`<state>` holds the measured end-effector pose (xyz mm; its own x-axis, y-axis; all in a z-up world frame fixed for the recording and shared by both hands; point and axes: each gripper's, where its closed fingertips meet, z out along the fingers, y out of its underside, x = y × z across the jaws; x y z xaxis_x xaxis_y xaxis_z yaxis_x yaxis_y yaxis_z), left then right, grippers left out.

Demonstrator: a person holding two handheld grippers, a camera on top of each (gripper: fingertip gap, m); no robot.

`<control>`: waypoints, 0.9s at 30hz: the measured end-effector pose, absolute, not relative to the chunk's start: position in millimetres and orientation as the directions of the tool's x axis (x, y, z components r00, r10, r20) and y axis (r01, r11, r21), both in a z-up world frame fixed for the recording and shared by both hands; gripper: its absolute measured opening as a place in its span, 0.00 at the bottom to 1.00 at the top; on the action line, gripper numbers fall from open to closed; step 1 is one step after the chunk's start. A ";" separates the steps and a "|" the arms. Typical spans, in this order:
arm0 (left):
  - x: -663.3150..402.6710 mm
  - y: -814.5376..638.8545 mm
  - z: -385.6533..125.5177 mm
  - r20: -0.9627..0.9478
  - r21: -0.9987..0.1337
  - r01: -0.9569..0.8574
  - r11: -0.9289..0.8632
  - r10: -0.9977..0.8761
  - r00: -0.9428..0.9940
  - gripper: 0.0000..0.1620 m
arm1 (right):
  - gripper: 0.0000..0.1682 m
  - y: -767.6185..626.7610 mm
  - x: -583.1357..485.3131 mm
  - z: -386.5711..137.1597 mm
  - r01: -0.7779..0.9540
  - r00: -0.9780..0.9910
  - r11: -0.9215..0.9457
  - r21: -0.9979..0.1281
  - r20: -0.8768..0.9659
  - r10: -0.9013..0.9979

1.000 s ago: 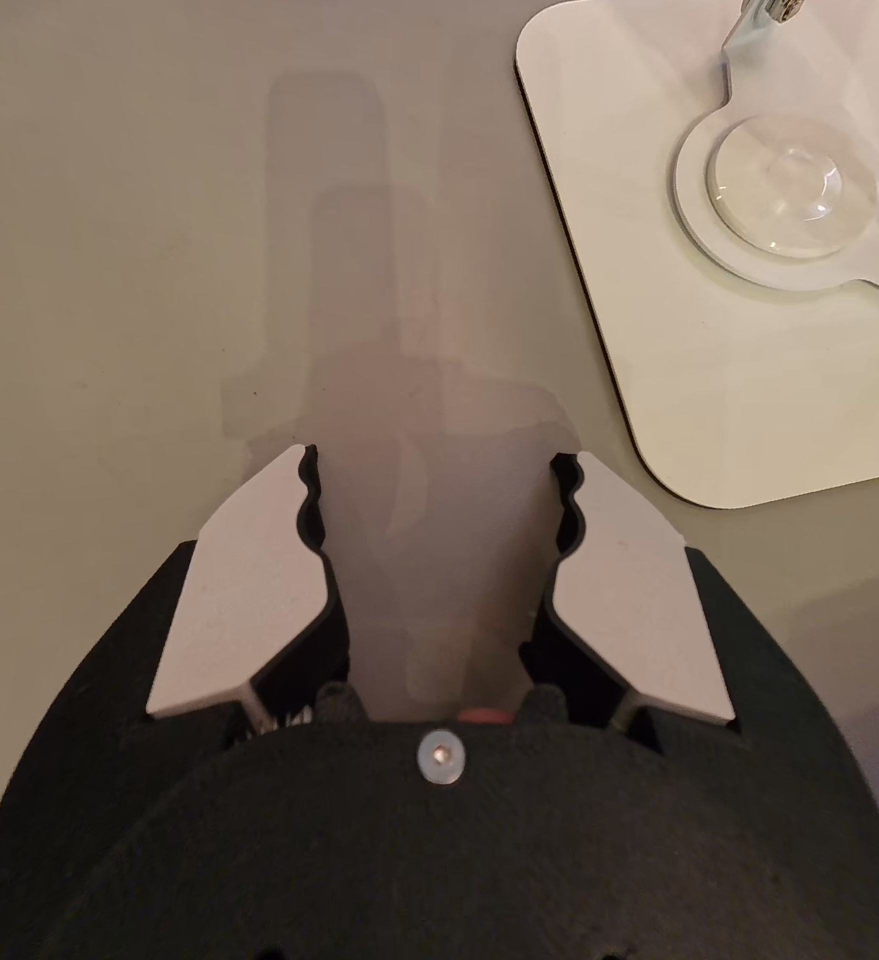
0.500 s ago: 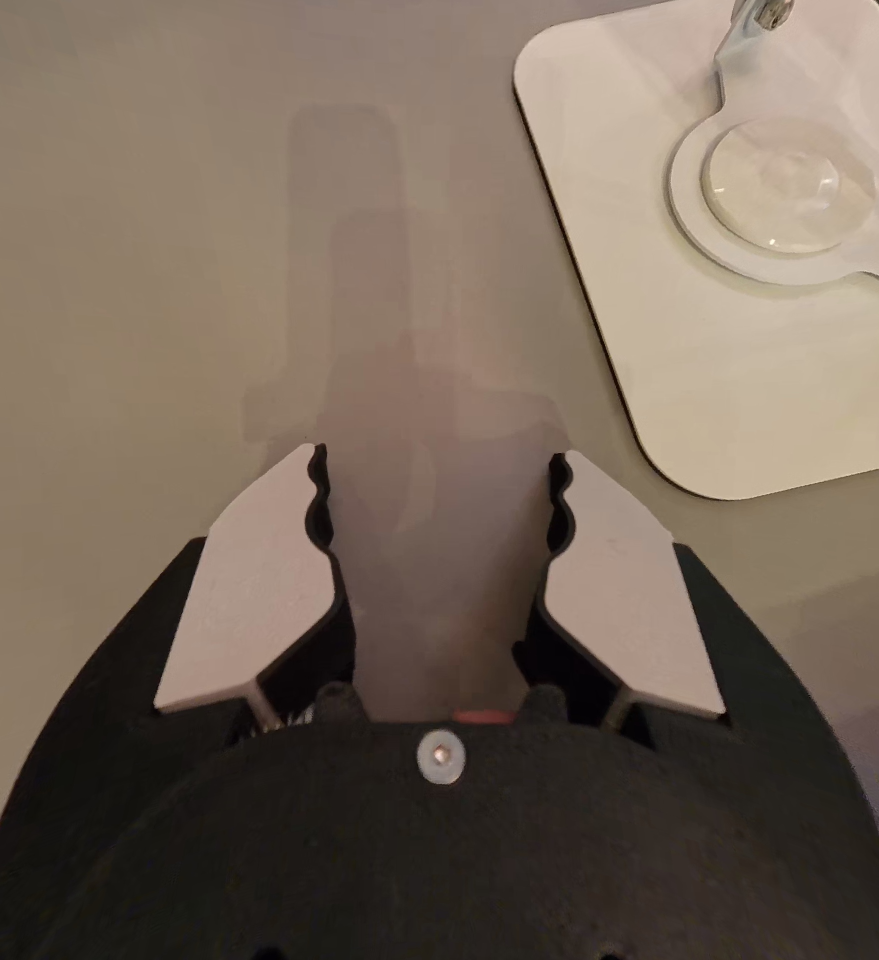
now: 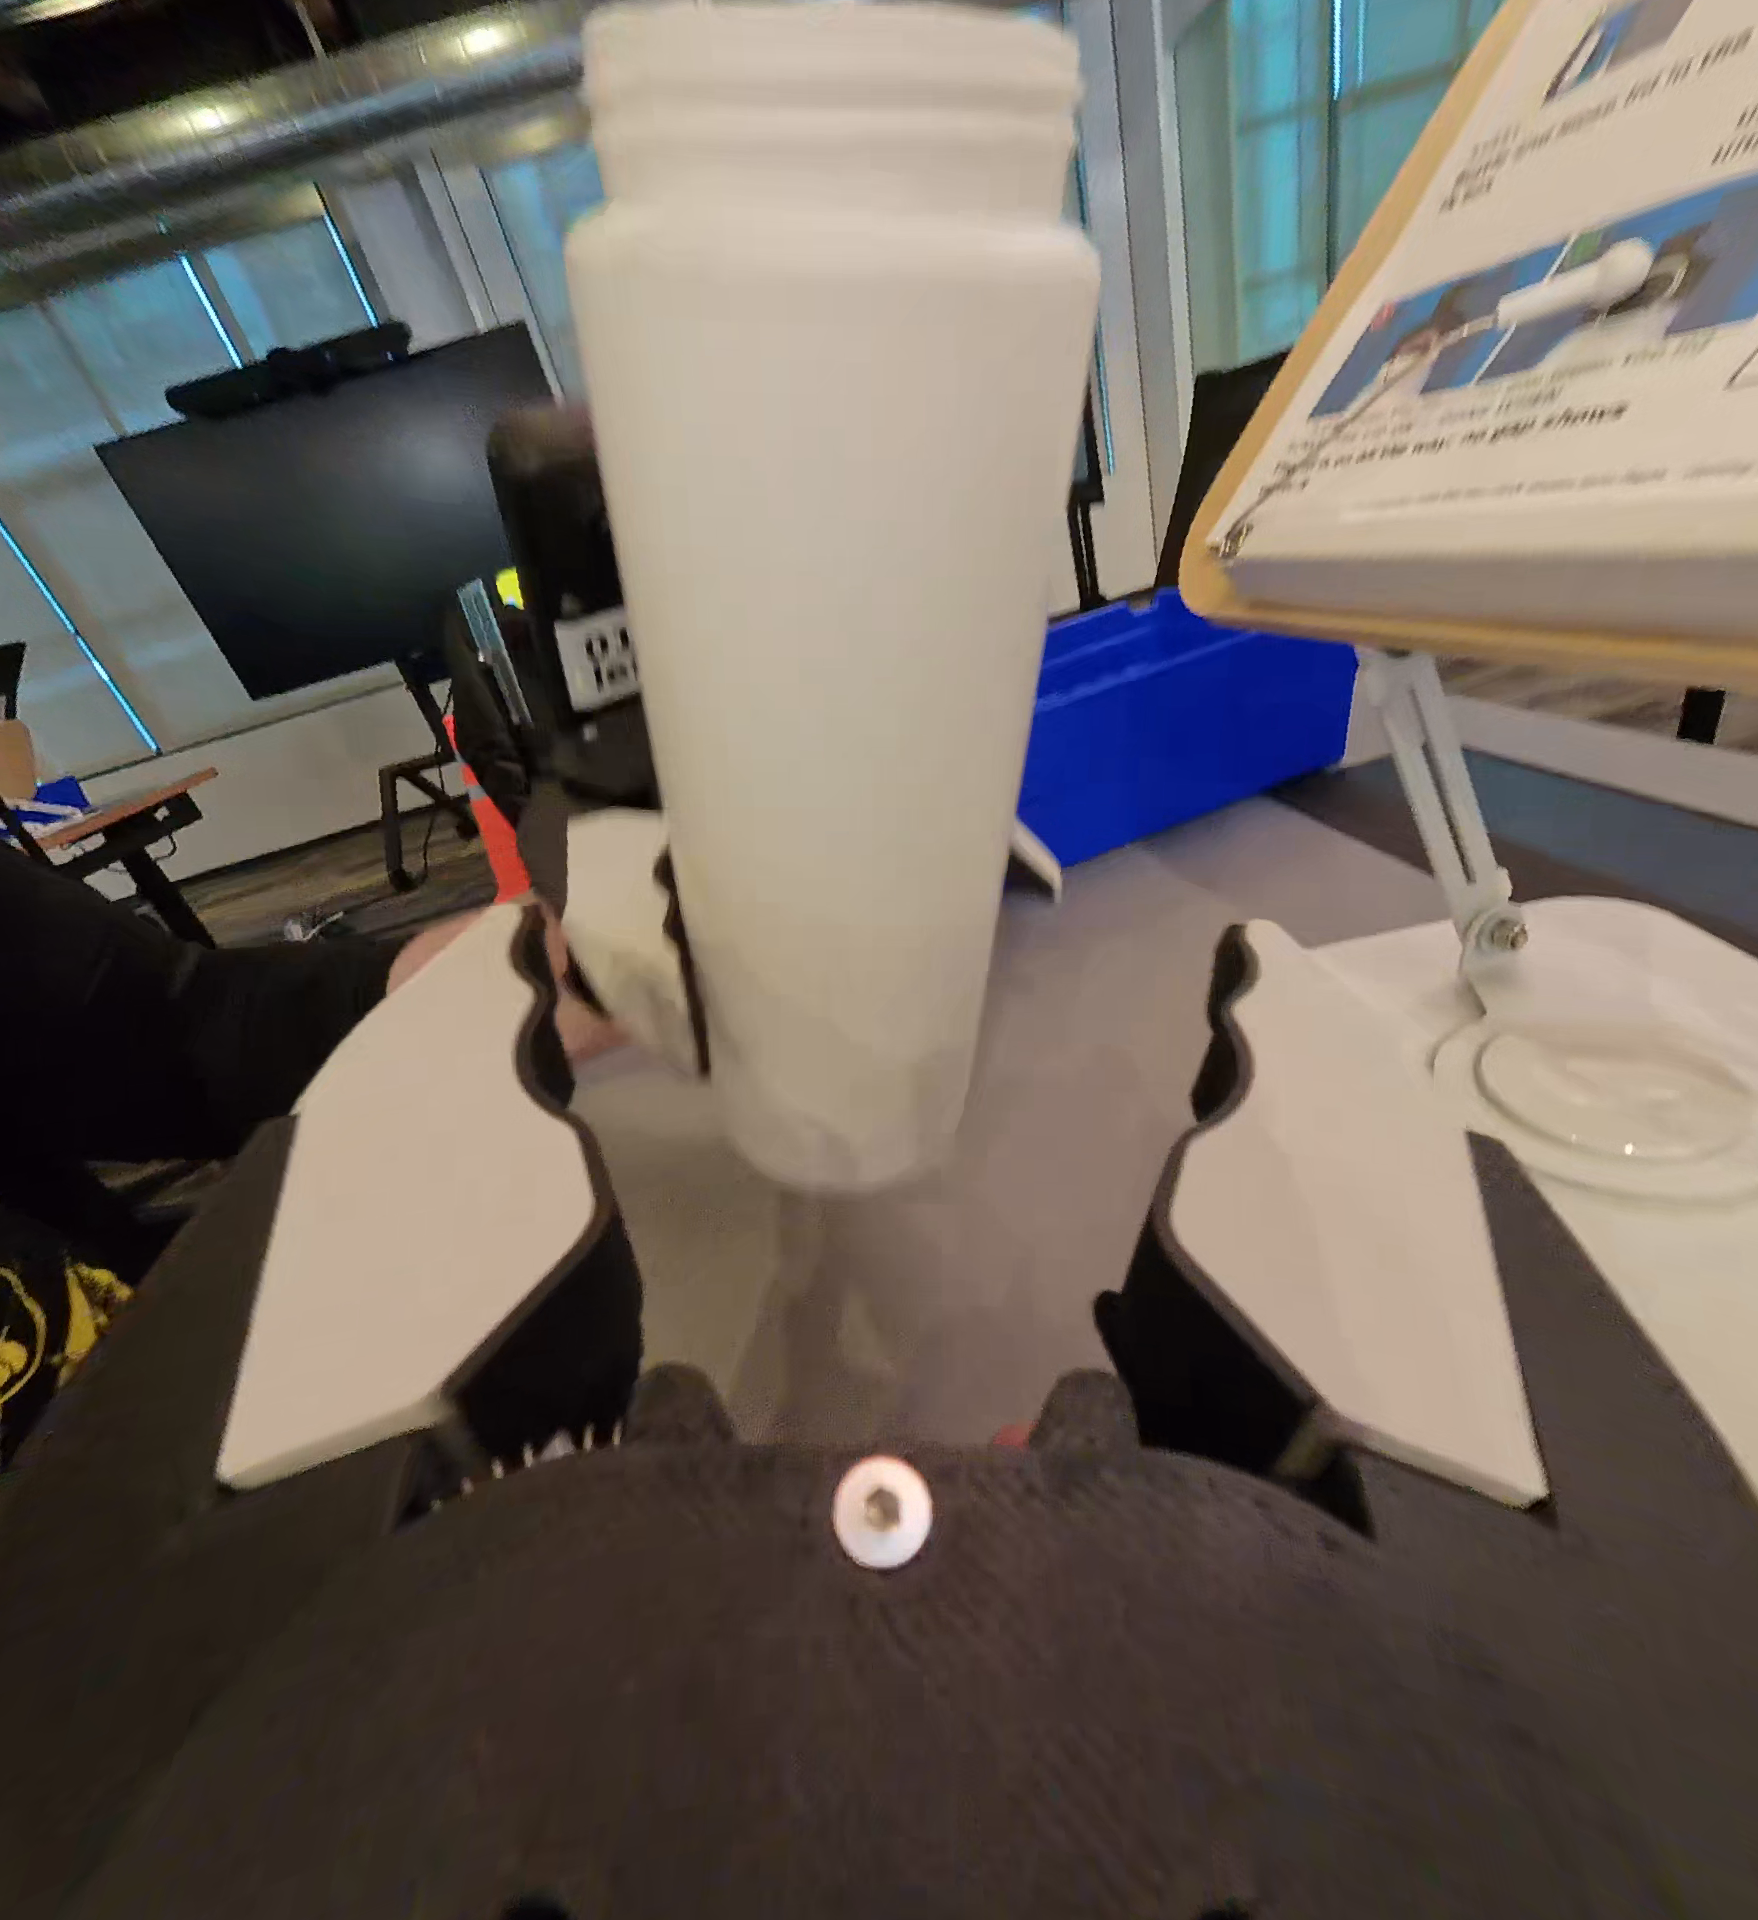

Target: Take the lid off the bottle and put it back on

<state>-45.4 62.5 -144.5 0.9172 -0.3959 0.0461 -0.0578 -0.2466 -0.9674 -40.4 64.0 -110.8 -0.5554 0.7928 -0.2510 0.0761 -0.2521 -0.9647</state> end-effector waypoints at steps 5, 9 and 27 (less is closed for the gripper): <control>2.3 79.8 -179.7 0.054 -0.956 -0.095 -0.277 -0.487 0.872 0.57 | 0.74 52.7 -41.0 -116.3 0.079 -0.577 -0.195 -0.978 -0.204 0.791; 19.8 81.9 -196.8 0.089 -0.945 -0.096 -0.314 -0.529 0.844 0.55 | 0.64 38.1 -35.0 -119.4 0.098 -0.625 -0.107 -0.989 -0.145 0.767; -23.0 55.8 -211.9 0.047 -0.905 -0.175 -0.388 -0.501 0.864 0.57 | 0.62 29.2 -32.3 -144.4 0.048 -0.681 0.043 -0.998 -0.002 0.732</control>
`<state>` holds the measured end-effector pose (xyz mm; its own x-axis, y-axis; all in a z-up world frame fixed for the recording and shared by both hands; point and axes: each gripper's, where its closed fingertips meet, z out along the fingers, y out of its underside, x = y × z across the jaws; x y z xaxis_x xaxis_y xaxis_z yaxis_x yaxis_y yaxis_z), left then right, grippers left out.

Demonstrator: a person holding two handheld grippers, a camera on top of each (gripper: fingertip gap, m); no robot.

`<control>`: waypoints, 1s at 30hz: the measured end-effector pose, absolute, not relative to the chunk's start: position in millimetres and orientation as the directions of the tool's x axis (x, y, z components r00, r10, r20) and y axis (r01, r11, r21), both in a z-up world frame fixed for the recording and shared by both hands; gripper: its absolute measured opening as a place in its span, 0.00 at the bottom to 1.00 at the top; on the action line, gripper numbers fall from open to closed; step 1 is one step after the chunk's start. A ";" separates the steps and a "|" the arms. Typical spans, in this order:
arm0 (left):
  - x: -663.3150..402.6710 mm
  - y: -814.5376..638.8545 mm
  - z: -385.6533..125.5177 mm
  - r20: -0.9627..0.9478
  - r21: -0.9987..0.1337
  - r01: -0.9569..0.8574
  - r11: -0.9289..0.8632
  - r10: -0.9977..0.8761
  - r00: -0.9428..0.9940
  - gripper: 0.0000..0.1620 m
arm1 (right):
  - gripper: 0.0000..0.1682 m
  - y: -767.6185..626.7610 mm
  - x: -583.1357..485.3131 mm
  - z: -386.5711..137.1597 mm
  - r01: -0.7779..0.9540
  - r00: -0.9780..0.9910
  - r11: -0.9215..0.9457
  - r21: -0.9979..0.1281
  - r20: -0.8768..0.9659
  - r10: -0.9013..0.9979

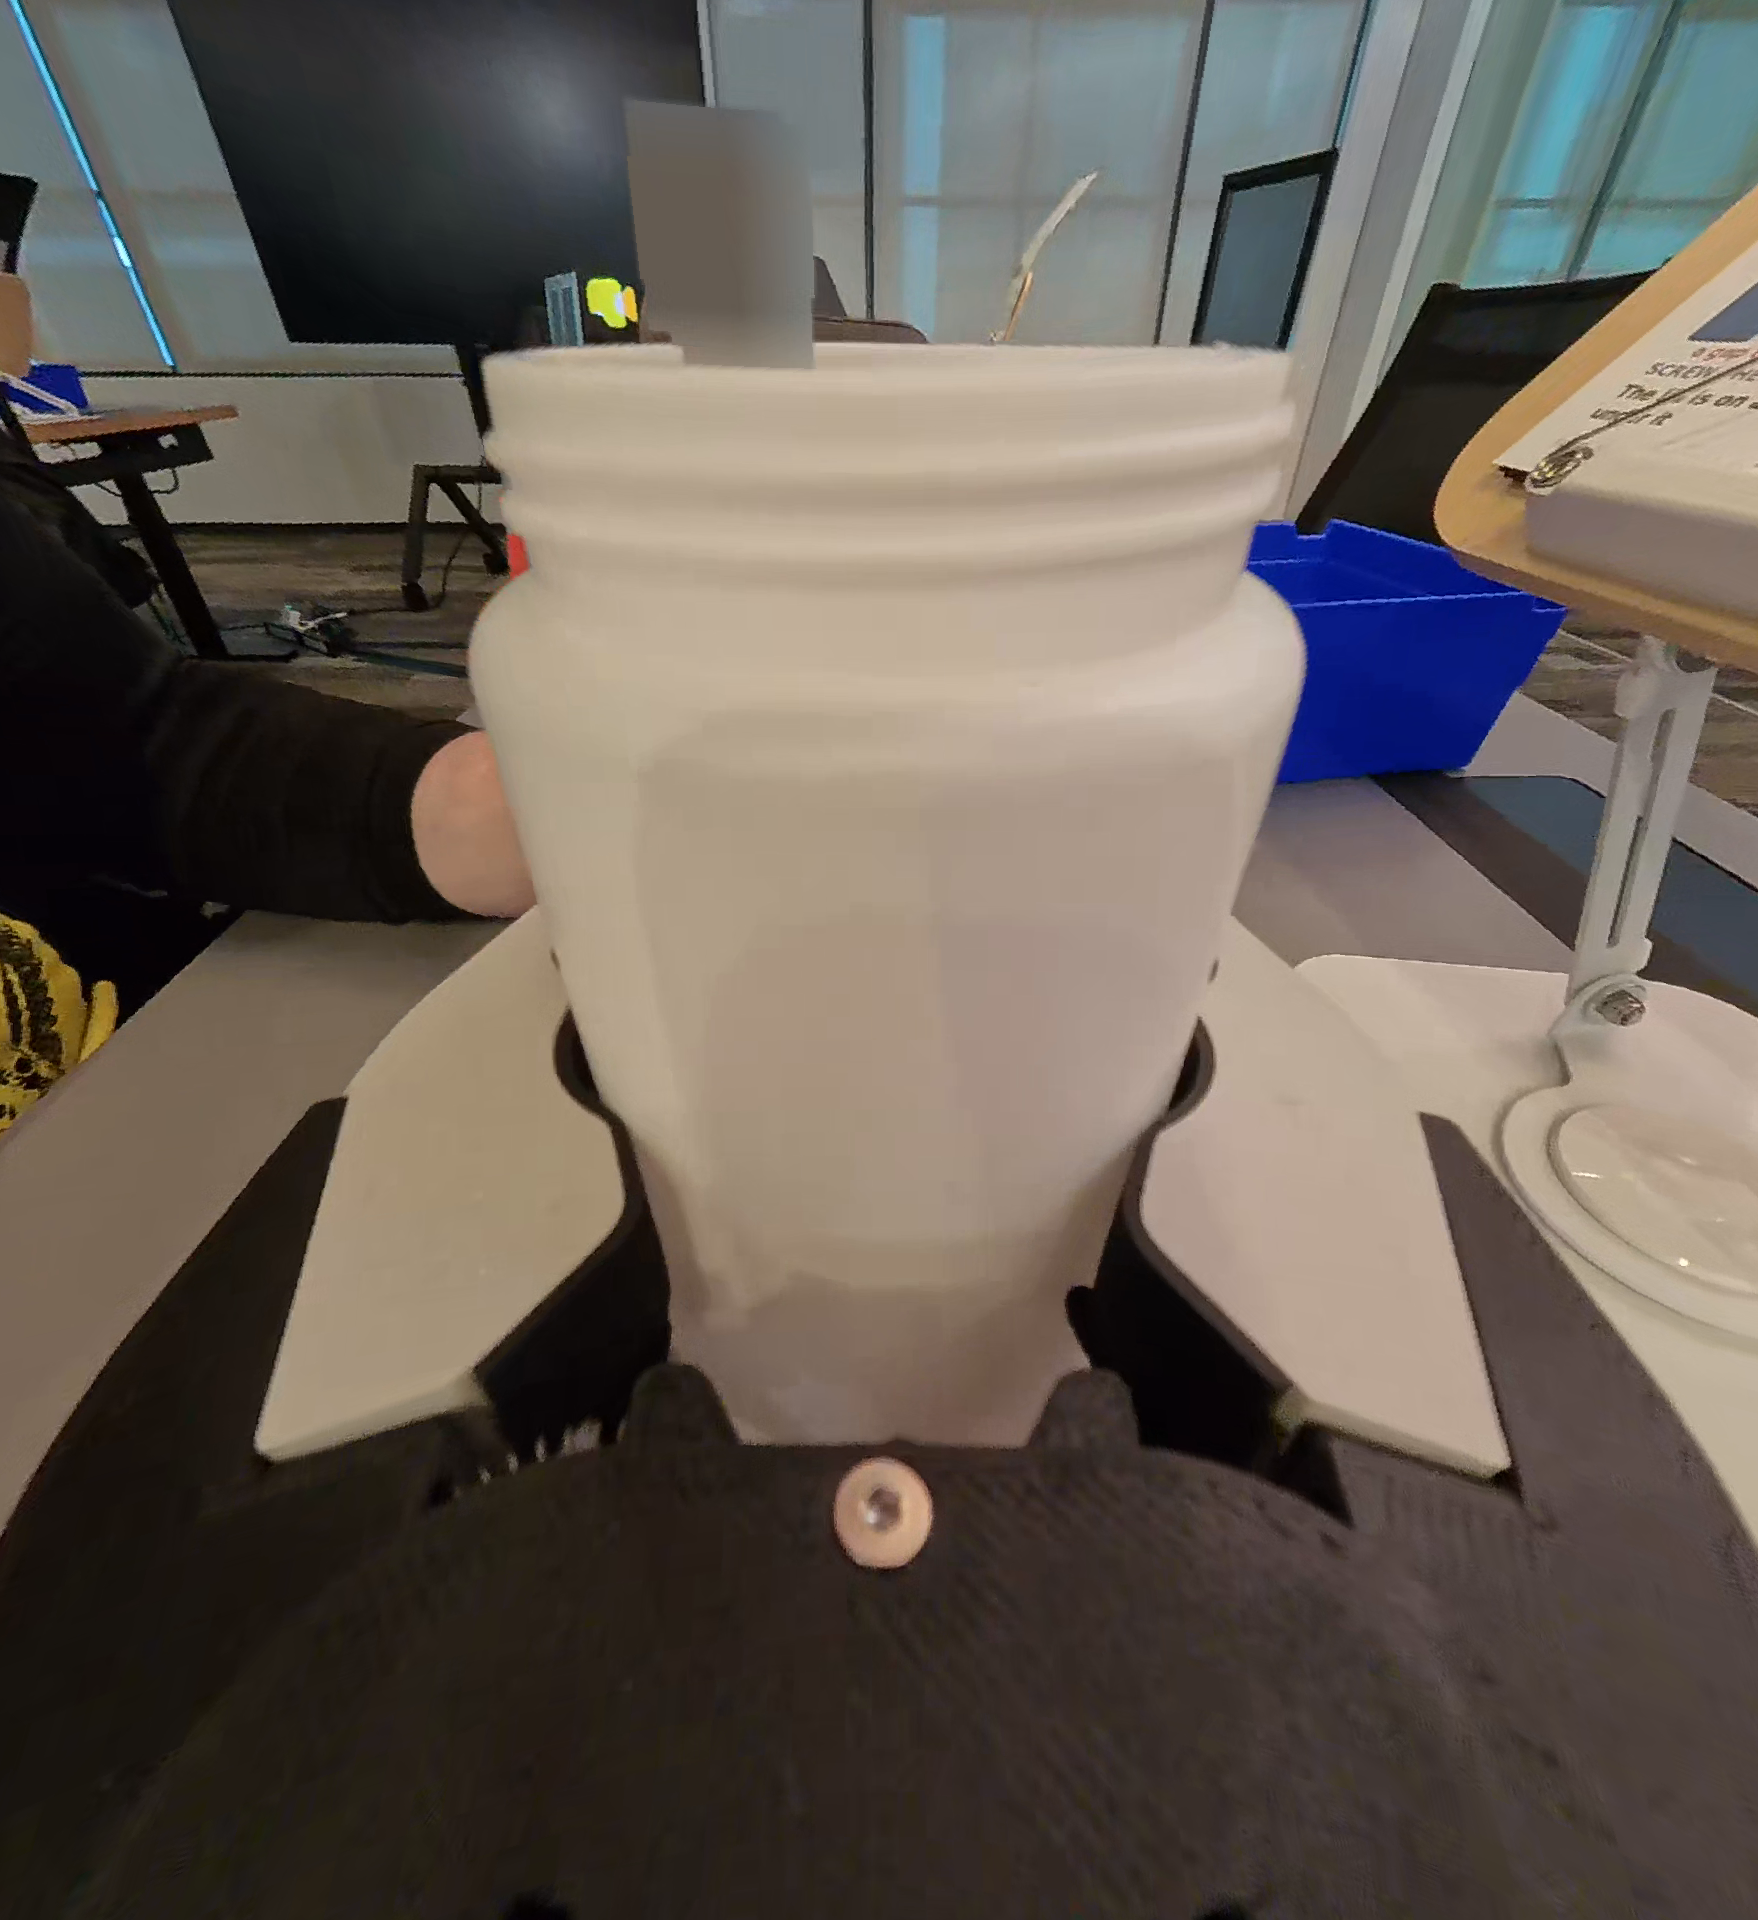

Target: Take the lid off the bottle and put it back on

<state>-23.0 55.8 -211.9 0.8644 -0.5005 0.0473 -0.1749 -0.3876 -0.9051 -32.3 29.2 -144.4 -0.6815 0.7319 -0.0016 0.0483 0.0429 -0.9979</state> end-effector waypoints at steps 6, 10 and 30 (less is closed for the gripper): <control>-51.6 46.2 -182.8 -0.012 -0.931 -0.170 -0.325 -0.436 0.900 0.59 | 0.74 39.6 -30.3 -138.6 0.034 -0.685 -0.040 -0.999 -0.053 0.727; -112.5 16.9 -142.3 -0.213 -0.898 -0.305 -0.318 -0.291 0.933 0.59 | 0.77 44.6 -30.1 -136.7 0.027 -0.683 -0.077 -0.997 -0.075 0.727; -489.3 -120.3 -228.8 -0.403 0.087 -0.276 -0.957 -0.288 0.869 0.62 | 0.79 45.1 -31.9 -151.7 0.082 -0.713 -0.107 -0.991 -0.133 0.688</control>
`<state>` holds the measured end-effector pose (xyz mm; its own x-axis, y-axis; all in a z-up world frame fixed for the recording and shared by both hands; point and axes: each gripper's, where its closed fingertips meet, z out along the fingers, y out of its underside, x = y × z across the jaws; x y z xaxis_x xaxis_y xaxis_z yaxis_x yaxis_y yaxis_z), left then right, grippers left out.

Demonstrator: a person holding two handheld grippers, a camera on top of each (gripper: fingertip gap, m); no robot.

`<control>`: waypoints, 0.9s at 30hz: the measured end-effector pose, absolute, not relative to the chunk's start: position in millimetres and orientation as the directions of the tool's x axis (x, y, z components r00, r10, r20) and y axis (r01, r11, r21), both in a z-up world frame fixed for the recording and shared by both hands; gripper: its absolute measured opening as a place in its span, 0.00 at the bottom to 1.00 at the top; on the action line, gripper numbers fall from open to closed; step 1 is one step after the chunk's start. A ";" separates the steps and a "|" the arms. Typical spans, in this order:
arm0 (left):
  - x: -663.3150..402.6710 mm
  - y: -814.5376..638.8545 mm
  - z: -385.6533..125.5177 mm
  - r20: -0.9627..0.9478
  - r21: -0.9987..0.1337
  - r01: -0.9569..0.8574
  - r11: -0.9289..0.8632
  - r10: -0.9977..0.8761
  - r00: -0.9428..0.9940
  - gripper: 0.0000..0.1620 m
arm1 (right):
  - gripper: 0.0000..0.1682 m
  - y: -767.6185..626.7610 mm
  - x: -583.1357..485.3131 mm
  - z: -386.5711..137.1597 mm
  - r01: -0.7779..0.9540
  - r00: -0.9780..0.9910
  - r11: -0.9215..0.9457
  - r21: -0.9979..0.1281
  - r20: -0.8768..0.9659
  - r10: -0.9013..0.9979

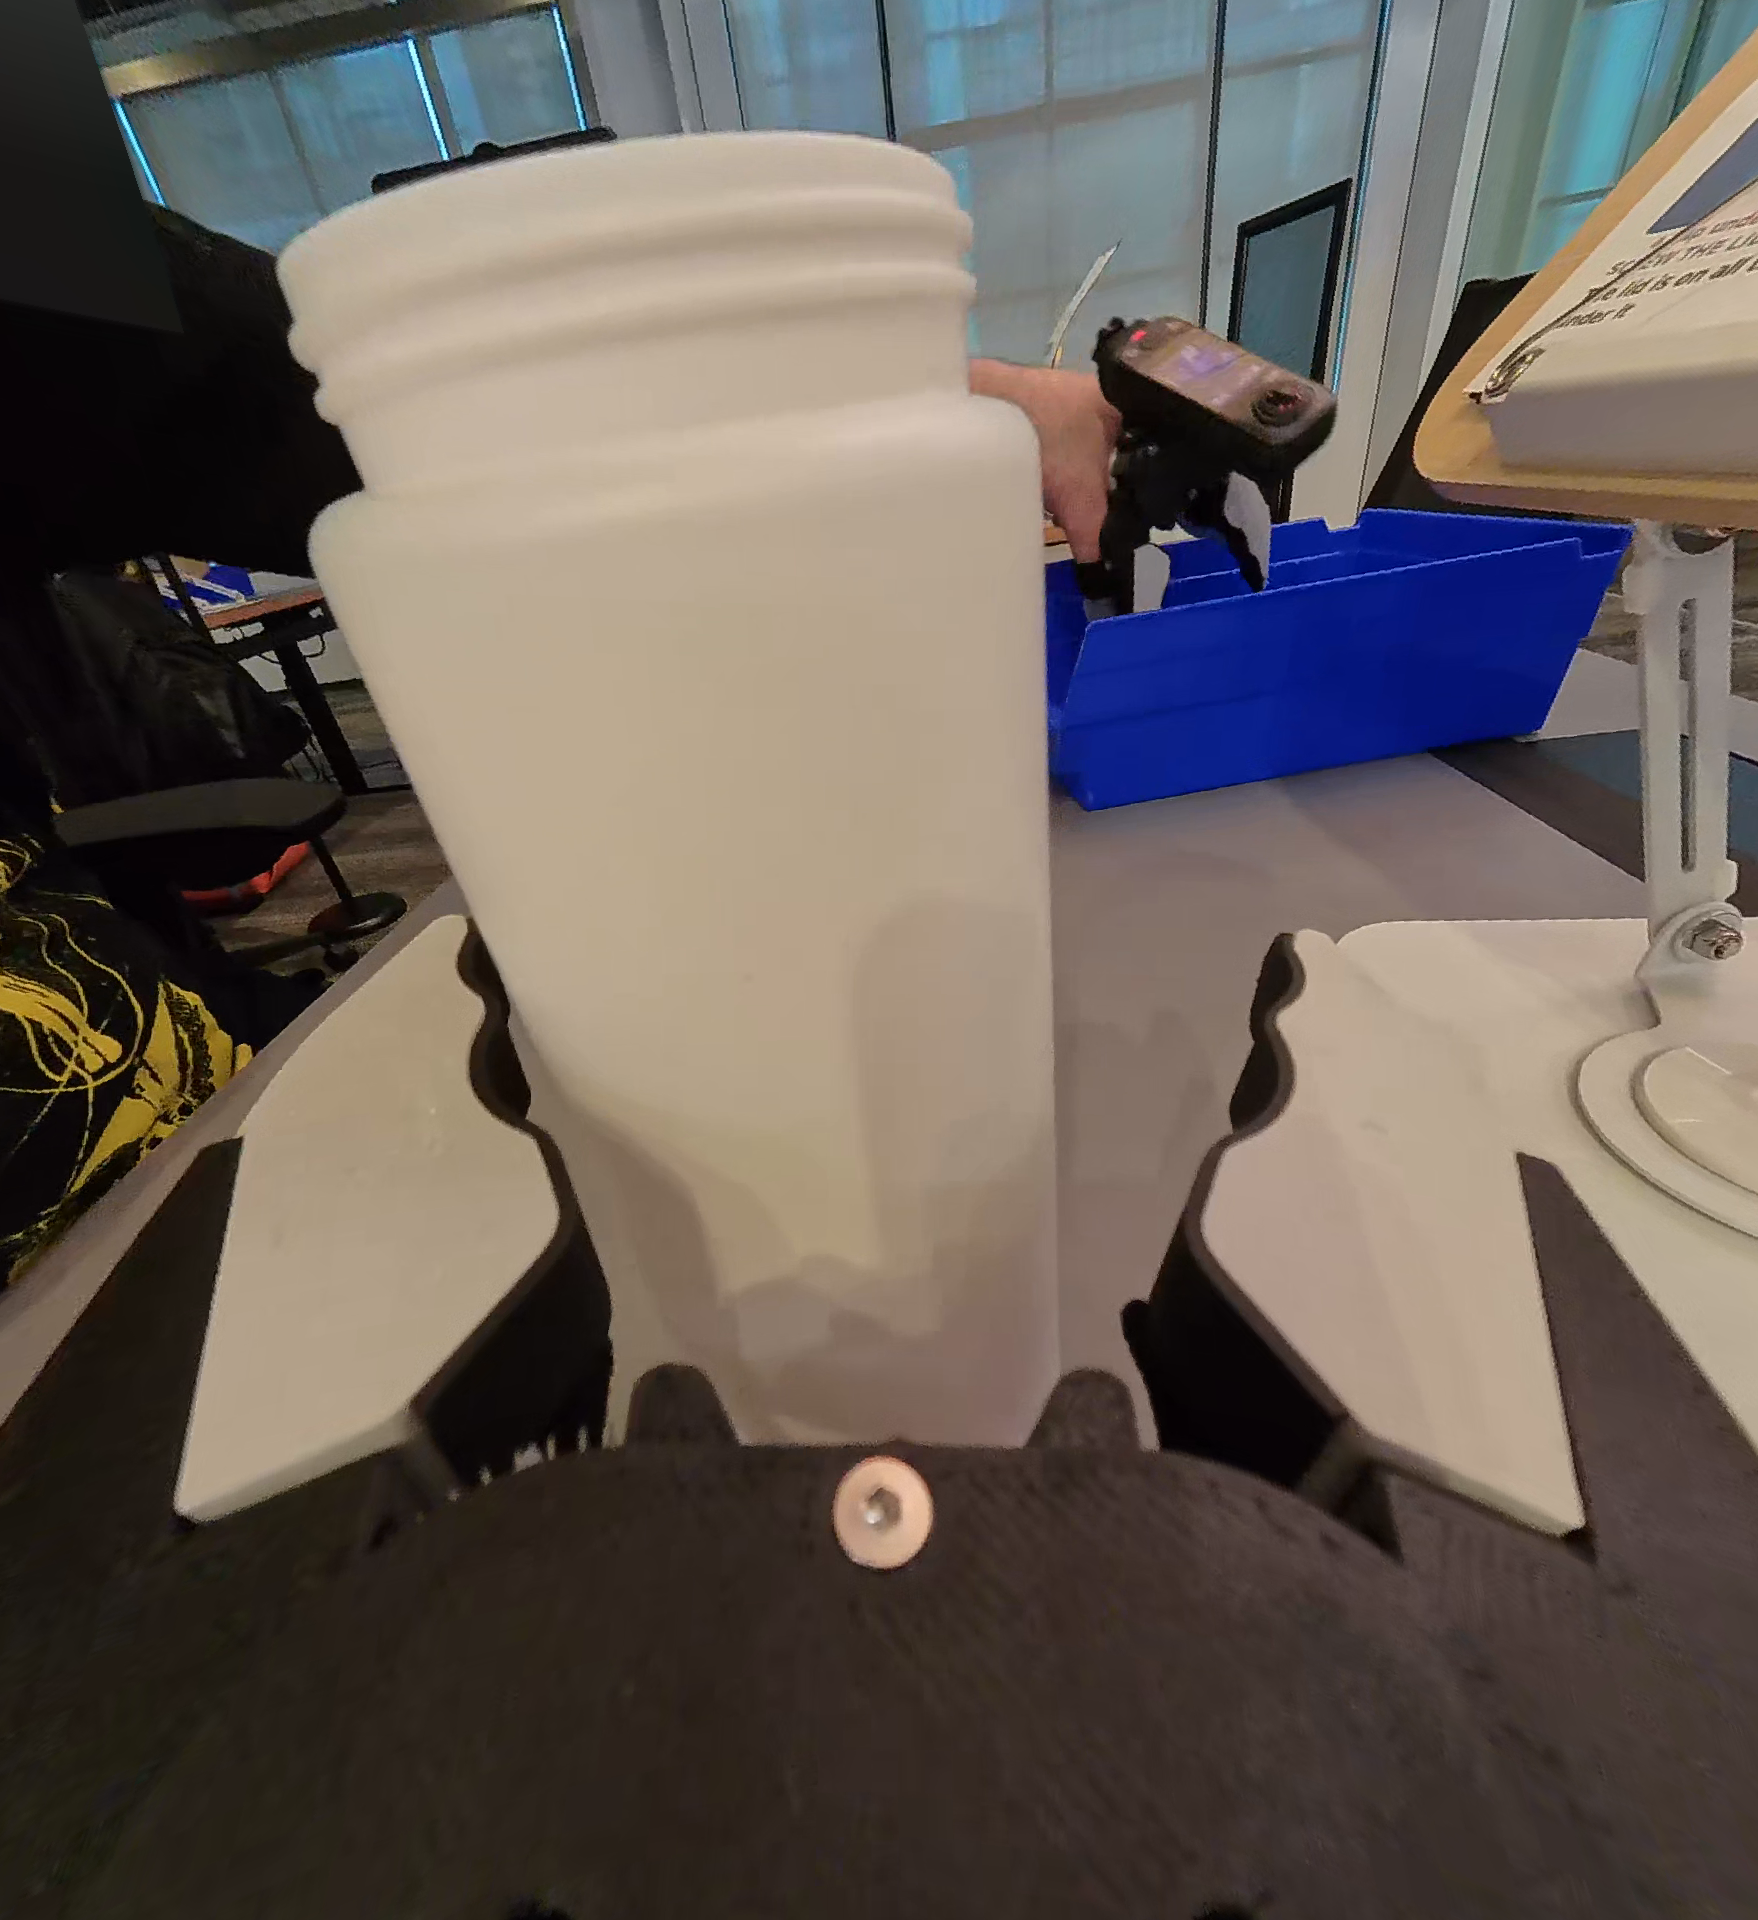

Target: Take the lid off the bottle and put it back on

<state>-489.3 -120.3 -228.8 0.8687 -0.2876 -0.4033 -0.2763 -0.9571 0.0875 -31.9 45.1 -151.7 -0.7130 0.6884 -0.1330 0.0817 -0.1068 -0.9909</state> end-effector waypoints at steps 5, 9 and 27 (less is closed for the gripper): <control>-518.9 -139.2 -252.0 -0.323 0.305 -0.218 -0.927 -0.316 0.892 0.62 | 0.79 44.9 -31.8 -152.0 0.085 -0.716 -0.107 -0.991 -0.135 0.685; -512.9 -139.2 -261.4 -0.207 0.314 -0.223 -0.923 -0.296 0.932 0.50 | 0.78 44.0 -31.6 -152.5 0.087 -0.719 -0.102 -0.991 -0.134 0.682; -487.1 -112.3 -235.6 -0.342 0.053 -0.290 -0.955 -0.290 0.894 0.39 | 0.79 44.0 -32.1 -153.5 0.091 -0.711 -0.089 -0.992 -0.127 0.692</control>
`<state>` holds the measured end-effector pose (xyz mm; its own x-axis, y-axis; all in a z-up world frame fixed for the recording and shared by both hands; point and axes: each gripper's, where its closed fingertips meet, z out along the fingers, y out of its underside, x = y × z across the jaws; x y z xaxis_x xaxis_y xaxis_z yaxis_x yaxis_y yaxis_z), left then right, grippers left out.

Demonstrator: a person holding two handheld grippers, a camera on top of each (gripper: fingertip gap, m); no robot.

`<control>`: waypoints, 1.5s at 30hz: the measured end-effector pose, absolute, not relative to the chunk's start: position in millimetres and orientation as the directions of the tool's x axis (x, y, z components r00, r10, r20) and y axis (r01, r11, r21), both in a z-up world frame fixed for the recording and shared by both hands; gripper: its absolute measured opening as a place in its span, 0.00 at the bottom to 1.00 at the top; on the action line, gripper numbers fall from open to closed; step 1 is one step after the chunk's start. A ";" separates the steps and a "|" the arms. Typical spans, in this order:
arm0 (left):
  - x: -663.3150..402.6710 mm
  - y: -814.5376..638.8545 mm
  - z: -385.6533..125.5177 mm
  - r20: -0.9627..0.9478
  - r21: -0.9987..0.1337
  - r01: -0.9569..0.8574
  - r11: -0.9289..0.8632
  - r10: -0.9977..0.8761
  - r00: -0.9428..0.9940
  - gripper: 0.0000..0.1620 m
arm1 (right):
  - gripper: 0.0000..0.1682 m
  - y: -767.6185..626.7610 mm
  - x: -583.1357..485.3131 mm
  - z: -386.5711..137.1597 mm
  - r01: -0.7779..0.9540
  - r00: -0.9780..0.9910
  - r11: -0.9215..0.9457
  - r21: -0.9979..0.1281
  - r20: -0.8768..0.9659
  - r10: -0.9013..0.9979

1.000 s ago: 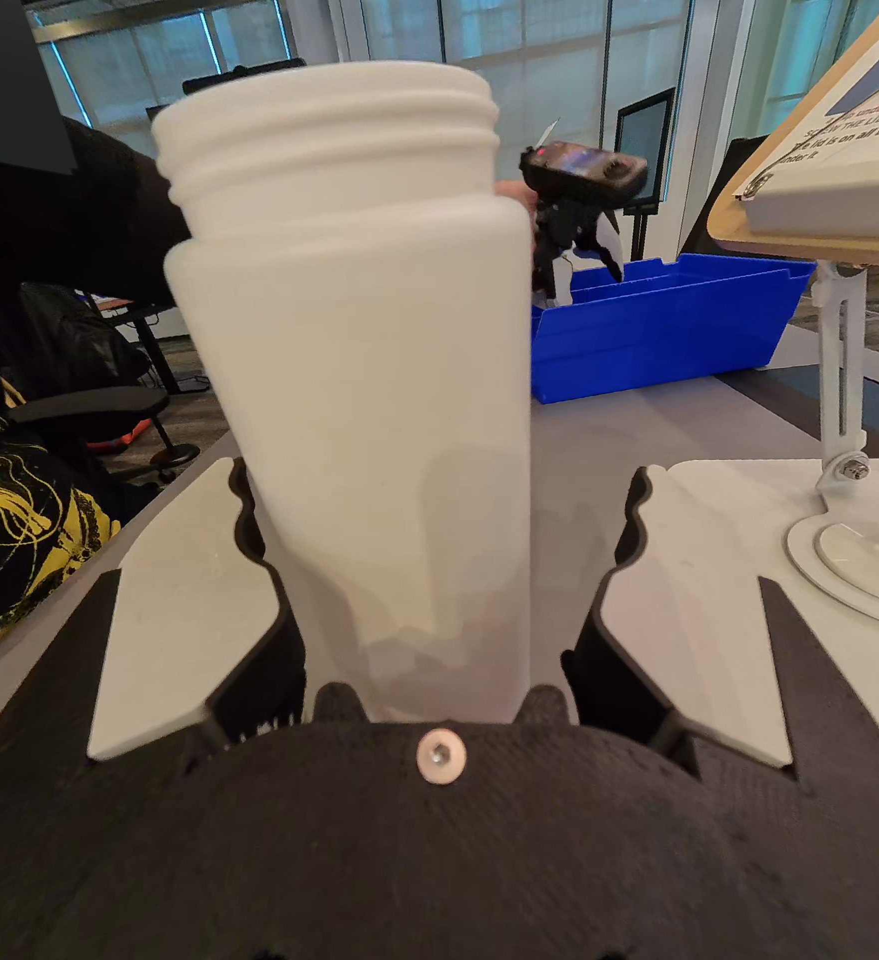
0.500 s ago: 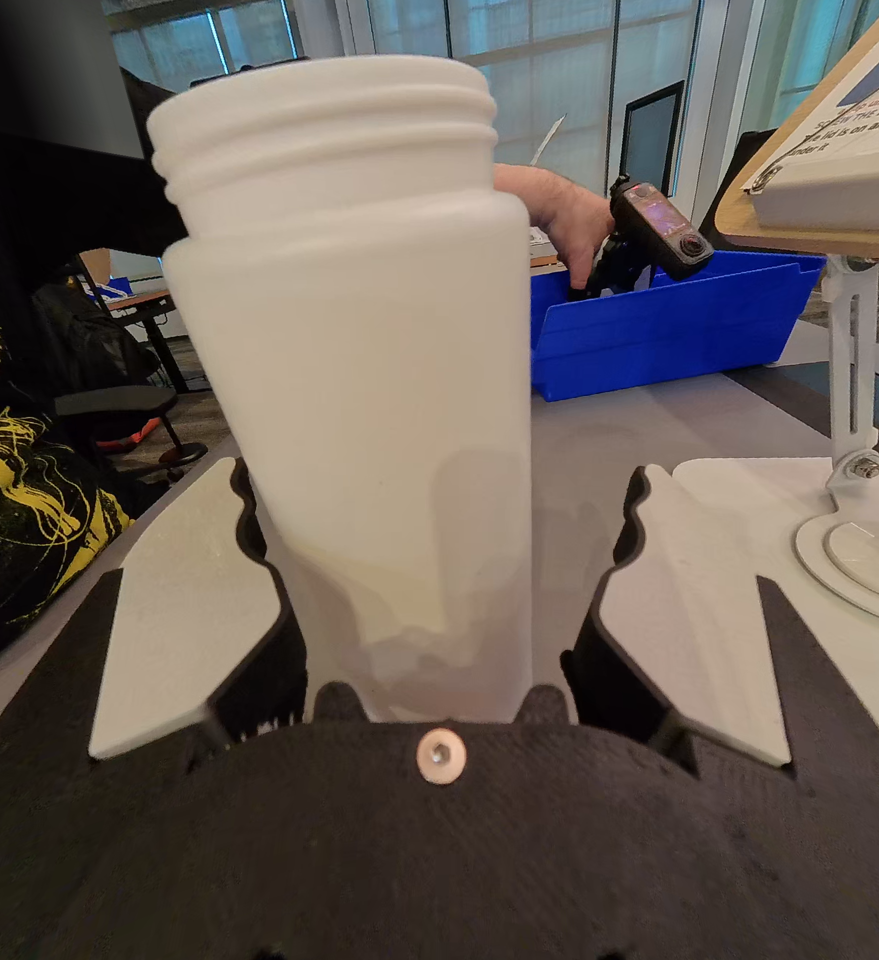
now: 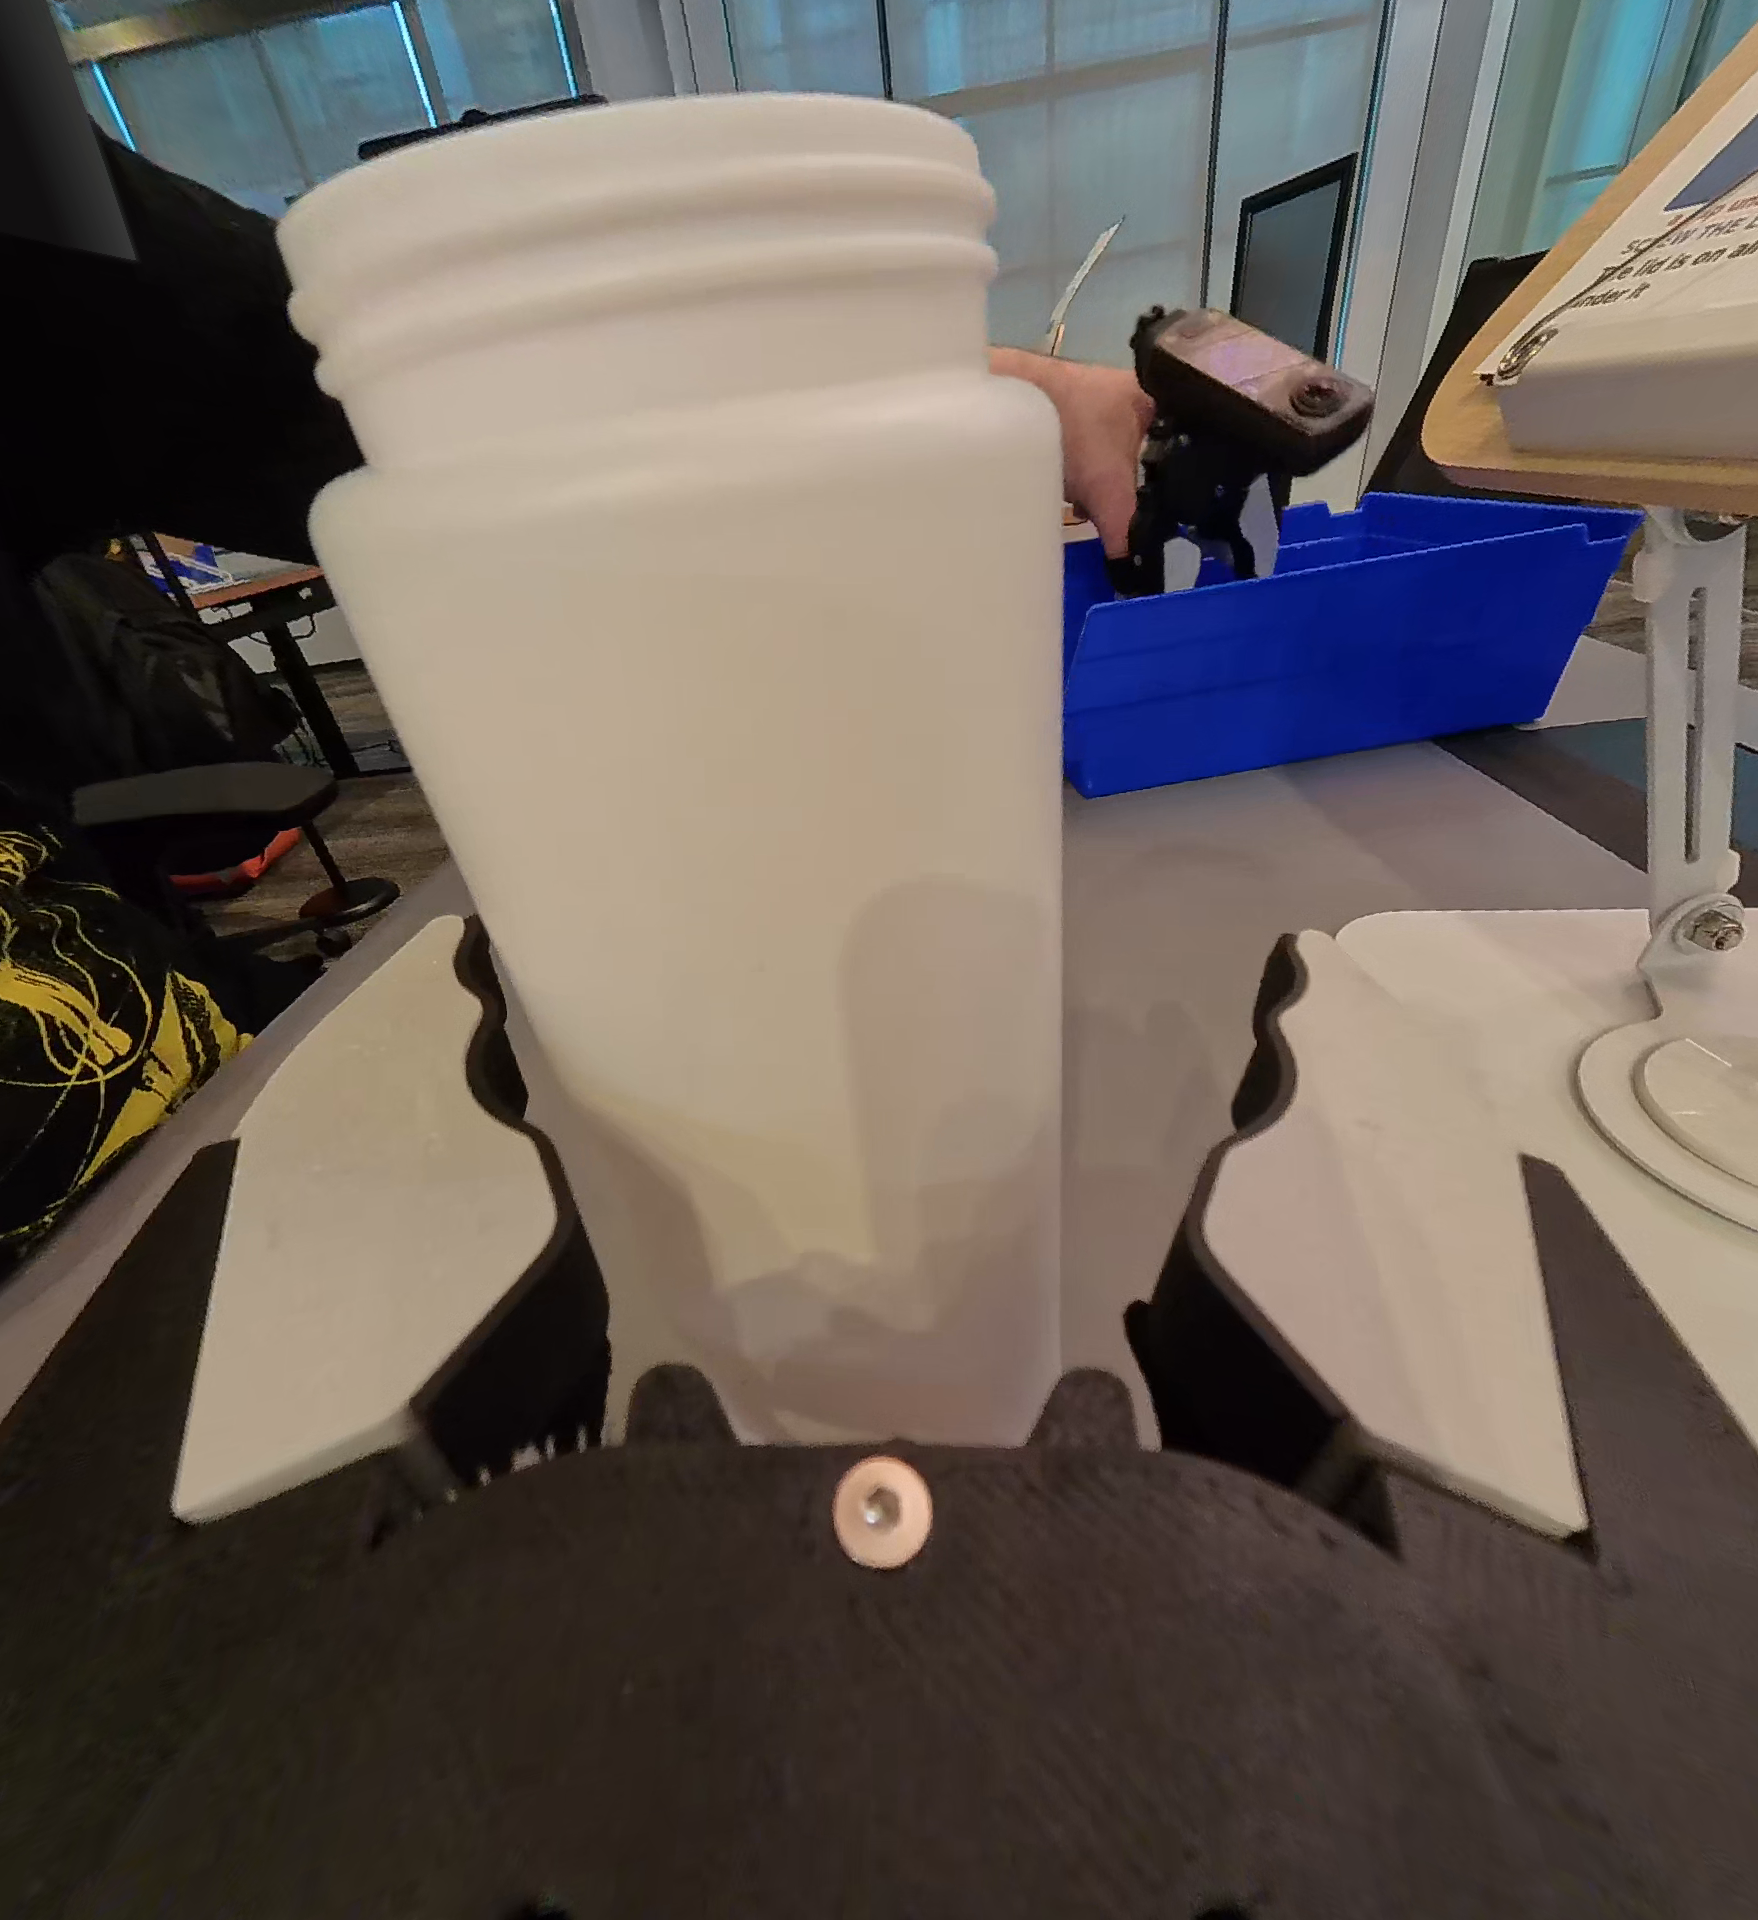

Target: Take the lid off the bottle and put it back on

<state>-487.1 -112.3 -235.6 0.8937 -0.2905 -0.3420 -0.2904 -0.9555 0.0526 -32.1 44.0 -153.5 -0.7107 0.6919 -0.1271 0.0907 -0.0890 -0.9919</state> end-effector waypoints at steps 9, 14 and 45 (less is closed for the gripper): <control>-428.5 -108.6 -192.3 -0.487 -0.106 -0.380 -0.919 -0.285 0.825 0.39 | 0.80 46.7 -29.1 -146.6 0.080 -0.682 -0.043 -0.996 -0.086 0.727; -397.3 -107.1 -173.2 -0.553 -0.175 -0.418 -0.891 -0.262 0.791 0.39 | 0.82 59.4 -25.2 -133.2 0.075 -0.615 0.032 -0.997 -0.021 0.788; -53.6 -42.2 -4.0 -0.919 -0.284 -0.870 -0.402 -0.144 0.367 0.38 | 0.14 -64.3 -38.7 4.9 0.121 -0.544 -0.096 -0.988 -0.147 0.826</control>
<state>-53.6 -42.2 -4.0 0.3666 -0.1442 -0.9191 -0.8705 -0.4020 -0.2841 -38.7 -64.3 4.9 -0.5444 0.8258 -0.1470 0.1209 -0.0961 -0.9880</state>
